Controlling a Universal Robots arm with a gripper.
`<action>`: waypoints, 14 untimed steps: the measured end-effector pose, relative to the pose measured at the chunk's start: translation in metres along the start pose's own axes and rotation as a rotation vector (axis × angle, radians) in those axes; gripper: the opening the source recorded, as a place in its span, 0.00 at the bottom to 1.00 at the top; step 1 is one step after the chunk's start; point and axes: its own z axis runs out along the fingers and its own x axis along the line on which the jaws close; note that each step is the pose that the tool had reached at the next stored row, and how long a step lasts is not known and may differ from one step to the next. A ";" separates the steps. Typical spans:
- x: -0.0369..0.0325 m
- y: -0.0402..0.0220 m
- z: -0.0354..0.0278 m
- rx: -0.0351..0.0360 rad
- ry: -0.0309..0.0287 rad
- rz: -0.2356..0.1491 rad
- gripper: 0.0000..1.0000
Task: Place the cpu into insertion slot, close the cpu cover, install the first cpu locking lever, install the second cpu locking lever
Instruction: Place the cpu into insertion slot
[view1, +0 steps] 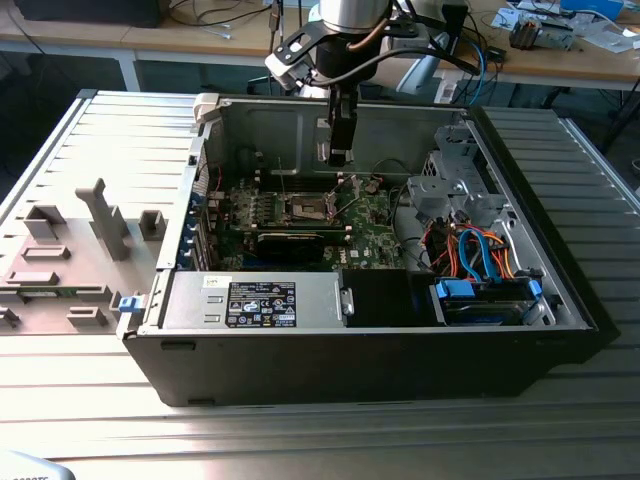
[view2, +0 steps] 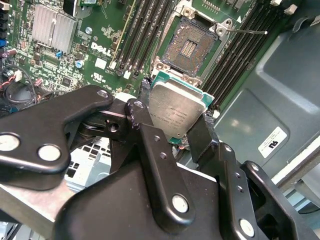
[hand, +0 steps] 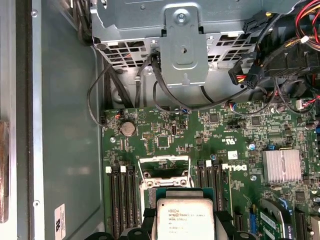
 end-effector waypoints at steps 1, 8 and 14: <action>0.0000 0.0000 0.0000 0.0000 0.0000 0.001 0.54; 0.0000 0.0000 0.0000 0.0002 -0.0001 0.009 0.54; 0.0000 0.0000 0.0000 0.0003 -0.0001 0.017 0.54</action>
